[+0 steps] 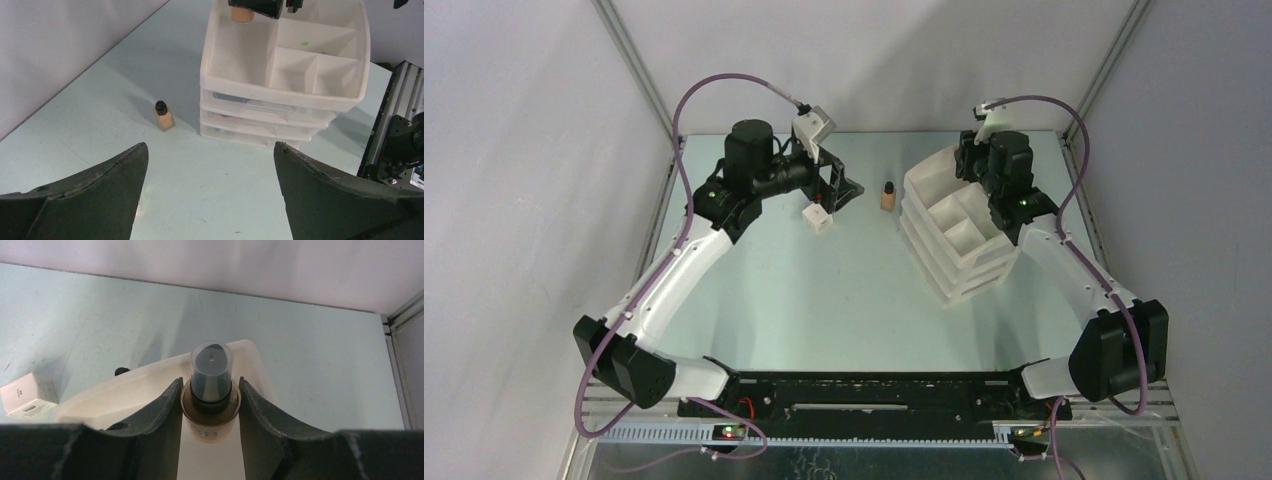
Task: Organize the makeup
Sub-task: Place the makeup in the storage box.
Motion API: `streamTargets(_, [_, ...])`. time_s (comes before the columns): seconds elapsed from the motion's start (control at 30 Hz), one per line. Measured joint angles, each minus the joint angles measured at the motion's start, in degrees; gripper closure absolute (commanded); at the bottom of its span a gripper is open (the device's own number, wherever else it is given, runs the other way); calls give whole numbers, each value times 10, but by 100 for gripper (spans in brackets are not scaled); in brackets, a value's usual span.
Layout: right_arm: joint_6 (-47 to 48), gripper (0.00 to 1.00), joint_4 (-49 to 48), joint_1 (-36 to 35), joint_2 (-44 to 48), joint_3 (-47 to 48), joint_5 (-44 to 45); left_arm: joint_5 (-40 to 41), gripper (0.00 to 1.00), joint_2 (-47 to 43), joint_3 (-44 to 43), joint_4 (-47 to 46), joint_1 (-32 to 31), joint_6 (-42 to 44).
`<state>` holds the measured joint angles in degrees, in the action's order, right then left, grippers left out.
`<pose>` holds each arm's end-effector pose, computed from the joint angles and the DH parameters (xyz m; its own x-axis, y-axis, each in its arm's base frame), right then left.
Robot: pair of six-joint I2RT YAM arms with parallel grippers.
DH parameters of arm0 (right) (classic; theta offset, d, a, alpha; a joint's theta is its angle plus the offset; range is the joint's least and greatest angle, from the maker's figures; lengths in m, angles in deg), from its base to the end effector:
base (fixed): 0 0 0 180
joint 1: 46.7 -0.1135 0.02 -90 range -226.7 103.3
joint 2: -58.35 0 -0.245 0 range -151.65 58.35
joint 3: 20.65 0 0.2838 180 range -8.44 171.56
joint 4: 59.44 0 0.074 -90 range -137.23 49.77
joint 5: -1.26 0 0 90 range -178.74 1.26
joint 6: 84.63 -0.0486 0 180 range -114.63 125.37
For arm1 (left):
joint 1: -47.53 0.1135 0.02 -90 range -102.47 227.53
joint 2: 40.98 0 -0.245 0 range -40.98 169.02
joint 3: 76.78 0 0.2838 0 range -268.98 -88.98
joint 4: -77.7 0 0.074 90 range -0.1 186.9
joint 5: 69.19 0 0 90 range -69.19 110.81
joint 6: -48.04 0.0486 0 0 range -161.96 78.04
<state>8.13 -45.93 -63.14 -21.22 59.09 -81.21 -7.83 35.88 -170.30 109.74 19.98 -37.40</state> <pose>0.3647 0.1010 0.3271 -0.2134 -0.1127 -0.9704 -0.1687 0.9826 -0.0771 0.2984 -0.1819 0.4025 -0.1696 0.1672 -0.9712 0.8318 0.5528 -0.0501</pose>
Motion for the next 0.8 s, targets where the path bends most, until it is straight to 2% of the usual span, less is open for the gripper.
streamTargets(0.1, [0, 100, -21, -5, 1, -16, 12, 0, 0, 0, 0, 0, 0, 0])
streamTargets(0.33, [3, 93, -73, -6, 3, -58, 25, 0, 0, 0, 0, 0, 0, 0])
streamTargets(0.8, [10, 89, -196, -6, 15, -120, 24, 0, 0, 0, 0, 0, 0, 0])
